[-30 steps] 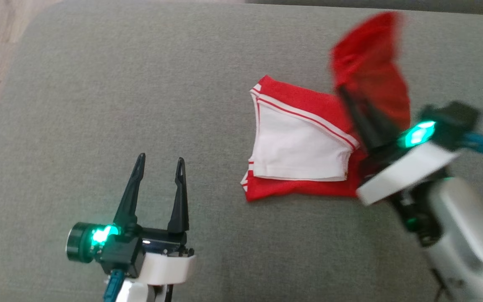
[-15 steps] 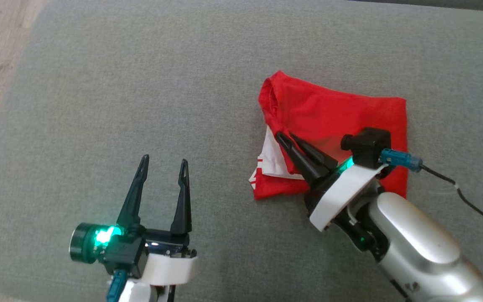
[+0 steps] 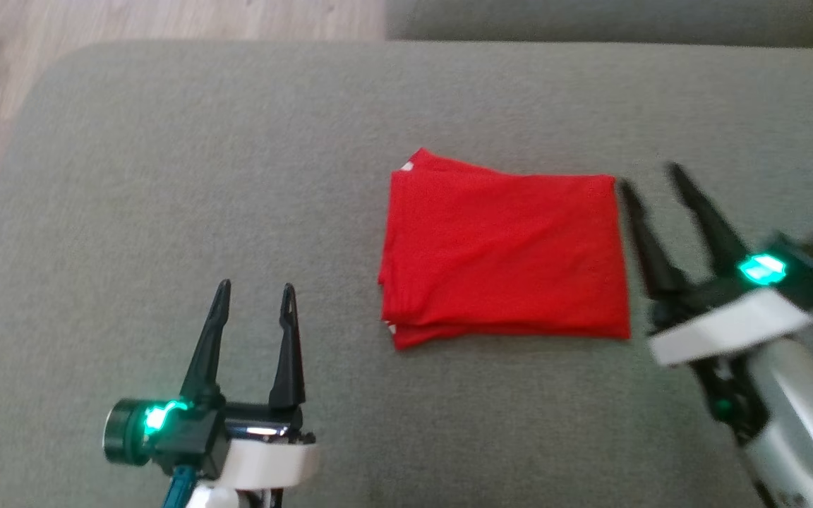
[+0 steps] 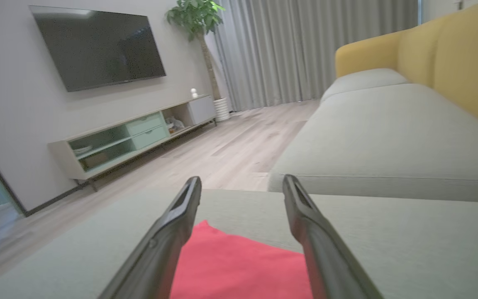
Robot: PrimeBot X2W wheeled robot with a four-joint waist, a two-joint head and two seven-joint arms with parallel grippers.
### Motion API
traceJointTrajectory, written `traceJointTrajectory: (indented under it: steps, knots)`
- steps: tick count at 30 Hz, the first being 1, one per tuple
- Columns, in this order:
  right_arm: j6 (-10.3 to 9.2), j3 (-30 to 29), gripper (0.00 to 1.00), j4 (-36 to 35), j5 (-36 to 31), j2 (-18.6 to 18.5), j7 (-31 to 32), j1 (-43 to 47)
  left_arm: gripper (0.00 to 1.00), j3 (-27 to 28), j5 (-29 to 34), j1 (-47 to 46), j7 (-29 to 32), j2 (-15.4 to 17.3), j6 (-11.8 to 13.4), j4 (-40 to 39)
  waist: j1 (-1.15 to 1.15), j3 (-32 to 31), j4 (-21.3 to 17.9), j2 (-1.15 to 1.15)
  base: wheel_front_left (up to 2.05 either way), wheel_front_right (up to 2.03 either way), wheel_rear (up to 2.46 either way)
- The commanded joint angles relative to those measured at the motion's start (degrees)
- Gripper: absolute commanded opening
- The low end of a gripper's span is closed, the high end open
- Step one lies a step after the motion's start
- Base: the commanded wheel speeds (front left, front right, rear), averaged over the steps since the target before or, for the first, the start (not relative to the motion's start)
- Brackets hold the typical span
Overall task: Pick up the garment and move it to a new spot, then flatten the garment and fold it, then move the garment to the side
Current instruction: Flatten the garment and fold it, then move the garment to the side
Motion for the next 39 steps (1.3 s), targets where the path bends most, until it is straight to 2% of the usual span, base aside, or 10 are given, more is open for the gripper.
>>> traceJointTrajectory:
  steps: [1, 6, 11, 15, 21, 39]
  knots:
    - [0.37, -2.34, 1.00, -2.94, -1.69, -0.45, -0.58, 1.77, 1.00, 2.37, -0.47, -0.35, -0.29, -0.15, 0.18, -2.04, 0.00, -1.64, -1.63, 0.00, 0.00, 0.00, 0.00]
    - [0.37, -13.67, 1.00, -6.14, -9.96, 2.33, -0.62, 11.02, 1.00, 3.06, -1.37, 1.43, -0.29, -0.16, -0.55, -1.85, 0.00, -4.57, -2.92, 0.00, 0.00, 0.00, 0.00]
    - [0.37, -17.65, 1.00, -7.26, -18.95, 6.35, -0.63, 20.74, 1.00, 4.06, -3.60, 5.12, -0.29, -0.16, -1.25, -0.91, 0.00, -8.92, -3.59, 0.00, 0.00, 0.00, 0.00]
    - [0.37, -18.07, 1.00, -8.28, -22.92, 9.12, -0.64, 25.33, 1.00, 5.01, -3.78, 7.51, -0.29, -0.16, -2.07, -0.20, 0.00, -10.72, -4.24, 0.00, 0.00, 0.00, 0.00]
    - [0.37, -17.93, 1.00, -8.34, -25.18, 10.95, -0.64, 27.41, 1.00, 5.89, -3.24, 9.33, -0.29, -0.16, -2.62, 0.64, 0.00, -12.30, -5.12, 0.00, 0.00, 0.00, 0.00]
    - [0.37, -17.06, 1.00, -7.41, -25.86, 10.57, -0.64, 27.28, 1.00, 5.67, -2.00, 10.14, -0.29, -0.16, -2.63, 1.06, 0.00, -12.55, -5.25, 0.00, 0.00, 0.00, 0.00]
